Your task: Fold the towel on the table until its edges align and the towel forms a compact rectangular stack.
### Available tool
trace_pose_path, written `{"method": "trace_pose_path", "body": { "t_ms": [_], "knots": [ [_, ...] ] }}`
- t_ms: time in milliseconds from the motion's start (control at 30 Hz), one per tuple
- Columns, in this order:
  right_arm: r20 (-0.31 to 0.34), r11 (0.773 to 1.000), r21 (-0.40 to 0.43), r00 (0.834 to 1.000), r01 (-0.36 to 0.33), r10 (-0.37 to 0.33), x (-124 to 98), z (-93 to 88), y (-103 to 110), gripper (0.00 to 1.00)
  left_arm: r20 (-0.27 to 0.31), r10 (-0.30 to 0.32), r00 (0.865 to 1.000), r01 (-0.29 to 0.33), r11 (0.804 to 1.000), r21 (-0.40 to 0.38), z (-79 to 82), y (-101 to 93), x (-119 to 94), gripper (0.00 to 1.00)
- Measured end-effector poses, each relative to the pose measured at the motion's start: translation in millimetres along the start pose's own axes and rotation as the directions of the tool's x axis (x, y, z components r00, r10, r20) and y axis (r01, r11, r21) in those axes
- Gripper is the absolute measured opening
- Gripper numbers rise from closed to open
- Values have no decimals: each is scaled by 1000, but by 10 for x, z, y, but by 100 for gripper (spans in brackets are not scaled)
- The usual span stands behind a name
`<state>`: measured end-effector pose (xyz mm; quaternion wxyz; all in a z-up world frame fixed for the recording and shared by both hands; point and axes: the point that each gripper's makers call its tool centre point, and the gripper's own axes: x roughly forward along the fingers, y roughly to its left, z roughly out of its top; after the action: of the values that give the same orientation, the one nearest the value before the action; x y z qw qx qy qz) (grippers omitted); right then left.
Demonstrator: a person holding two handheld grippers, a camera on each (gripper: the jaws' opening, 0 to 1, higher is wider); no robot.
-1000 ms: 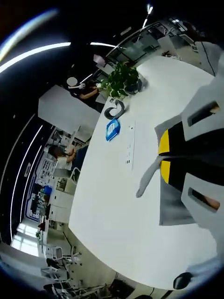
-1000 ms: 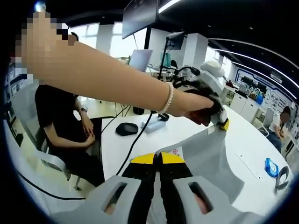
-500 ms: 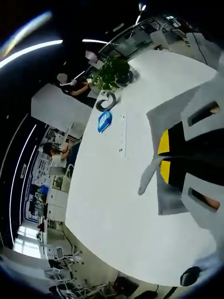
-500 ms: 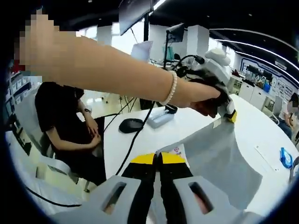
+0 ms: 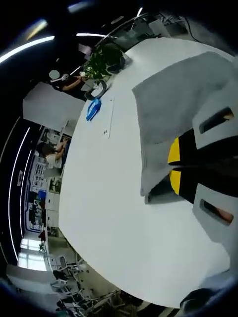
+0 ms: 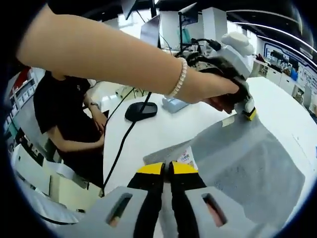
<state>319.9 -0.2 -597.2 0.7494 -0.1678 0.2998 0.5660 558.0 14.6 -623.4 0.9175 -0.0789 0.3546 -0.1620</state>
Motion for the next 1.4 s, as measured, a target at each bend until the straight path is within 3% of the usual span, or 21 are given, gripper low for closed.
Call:
{"method": "trace_pose_path", "body": {
  "t_ms": [167,267,400,567,733,867,967,1133,1300,1400],
  "knots": [
    [-11,1000,9,1000,-18,18,22,-64,-8,8,18,26,1000,-26,1000,-5,-24,83,-34,5],
    [-4,999,24,1000,-21,21,-11,-80,-38,13,47,13,999,-12,1000,-17,11,64,-66,13],
    [-7,1000,18,1000,11,-11,-99,-144,-148,16,66,19,998,-19,1000,-7,13,35,-121,16],
    [-6,996,36,997,79,-79,-331,-217,-434,19,122,61,991,-67,997,39,19,-1,-268,19],
    [-27,982,22,982,188,-187,-667,-361,-914,19,172,99,980,-111,992,59,-27,-69,-463,20],
    [-66,960,-33,958,277,-279,-885,-497,-1353,18,188,105,976,-120,990,69,-183,-232,-661,19],
    [-88,945,0,941,327,-325,-1055,-600,-1720,18,192,87,977,-99,994,51,-357,-408,-776,20],
    [-150,917,73,913,392,-379,-1207,-780,-2221,15,111,53,992,-70,985,156,-861,-716,-912,19],
    [-197,906,80,898,416,-394,-1208,-878,-2503,8,67,45,997,-55,988,143,-1267,-931,-1080,19],
    [-250,905,32,880,425,-404,-1205,-989,-2619,2,34,26,999,-31,990,135,-1522,-1113,-1192,19]
  ]
}}
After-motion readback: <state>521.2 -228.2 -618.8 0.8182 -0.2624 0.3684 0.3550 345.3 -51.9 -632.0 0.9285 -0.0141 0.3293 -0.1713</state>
